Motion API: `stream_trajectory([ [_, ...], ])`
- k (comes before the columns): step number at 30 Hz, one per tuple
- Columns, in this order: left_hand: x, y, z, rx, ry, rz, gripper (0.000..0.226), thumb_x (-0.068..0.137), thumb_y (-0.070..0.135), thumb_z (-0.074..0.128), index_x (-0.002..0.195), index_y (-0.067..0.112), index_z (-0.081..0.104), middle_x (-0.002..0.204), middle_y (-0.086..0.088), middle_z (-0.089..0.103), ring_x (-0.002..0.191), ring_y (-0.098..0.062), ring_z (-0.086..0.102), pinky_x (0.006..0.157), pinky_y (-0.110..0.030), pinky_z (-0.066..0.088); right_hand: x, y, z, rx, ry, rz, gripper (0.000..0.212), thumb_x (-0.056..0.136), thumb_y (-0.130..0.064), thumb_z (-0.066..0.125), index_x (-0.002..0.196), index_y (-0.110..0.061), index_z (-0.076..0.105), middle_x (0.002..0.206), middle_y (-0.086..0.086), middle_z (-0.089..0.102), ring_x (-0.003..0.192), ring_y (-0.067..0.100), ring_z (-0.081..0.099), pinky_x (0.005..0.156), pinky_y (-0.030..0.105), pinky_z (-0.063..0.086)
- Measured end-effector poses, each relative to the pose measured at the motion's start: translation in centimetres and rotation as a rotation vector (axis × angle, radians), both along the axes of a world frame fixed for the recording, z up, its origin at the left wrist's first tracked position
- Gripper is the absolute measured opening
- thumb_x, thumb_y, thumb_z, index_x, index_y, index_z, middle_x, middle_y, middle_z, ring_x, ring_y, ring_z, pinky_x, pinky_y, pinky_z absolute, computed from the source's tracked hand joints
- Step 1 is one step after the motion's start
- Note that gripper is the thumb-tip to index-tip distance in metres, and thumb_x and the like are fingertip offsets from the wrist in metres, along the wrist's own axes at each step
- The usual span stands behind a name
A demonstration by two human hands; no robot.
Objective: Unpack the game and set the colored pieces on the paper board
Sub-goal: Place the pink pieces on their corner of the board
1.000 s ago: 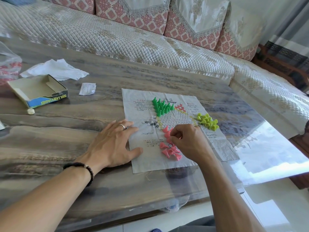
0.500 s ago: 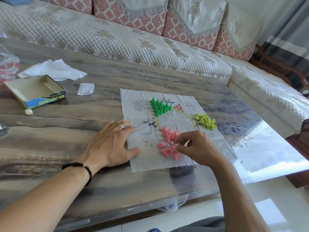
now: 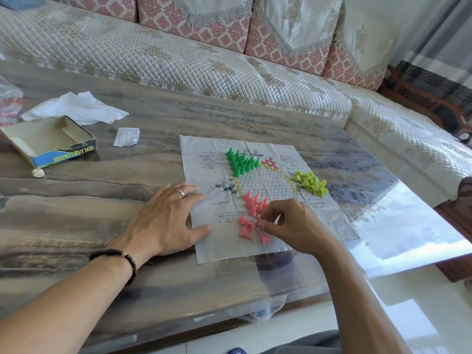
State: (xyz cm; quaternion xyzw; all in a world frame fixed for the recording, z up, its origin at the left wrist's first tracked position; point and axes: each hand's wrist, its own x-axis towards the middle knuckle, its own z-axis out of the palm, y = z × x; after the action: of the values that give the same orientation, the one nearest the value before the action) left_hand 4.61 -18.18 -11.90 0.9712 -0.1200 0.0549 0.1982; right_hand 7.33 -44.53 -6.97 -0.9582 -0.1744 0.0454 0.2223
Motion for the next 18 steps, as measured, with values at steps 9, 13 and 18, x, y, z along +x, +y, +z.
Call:
stream_trajectory([
  [9,0.1,0.1,-0.3,0.000,-0.011,-0.001,0.094,0.062,0.079,0.030,0.139,0.026,0.046,0.151,0.005,0.036,0.140,-0.012,0.027,0.118,-0.035,0.014,0.2,-0.6,0.2,0.057,-0.136,-0.101,0.006,0.086,-0.024,0.070,0.083,-0.020,0.073,0.066,-0.014,0.064,0.062,-0.006,0.056,0.057,0.007,0.040],
  [13,0.1,0.1,-0.3,0.010,-0.010,-0.002,0.094,0.063,0.079,0.029,0.139,0.027,0.044,0.151,0.006,0.034,0.141,-0.011,0.026,0.119,-0.034,0.014,0.0,0.4,-0.1,-0.016,-0.112,-0.090,0.002,0.081,-0.019,0.072,0.079,-0.018,0.073,0.068,-0.010,0.065,0.063,-0.001,0.057,0.057,0.013,0.044],
  [18,0.2,0.2,-0.3,0.008,-0.009,0.000,0.094,0.064,0.080,0.029,0.140,0.027,0.044,0.151,0.006,0.034,0.141,-0.011,0.025,0.119,-0.035,0.014,0.2,1.2,0.0,-0.071,-0.105,-0.101,0.005,0.078,-0.010,0.070,0.080,-0.015,0.072,0.069,-0.003,0.066,0.065,0.009,0.061,0.063,0.028,0.053],
])
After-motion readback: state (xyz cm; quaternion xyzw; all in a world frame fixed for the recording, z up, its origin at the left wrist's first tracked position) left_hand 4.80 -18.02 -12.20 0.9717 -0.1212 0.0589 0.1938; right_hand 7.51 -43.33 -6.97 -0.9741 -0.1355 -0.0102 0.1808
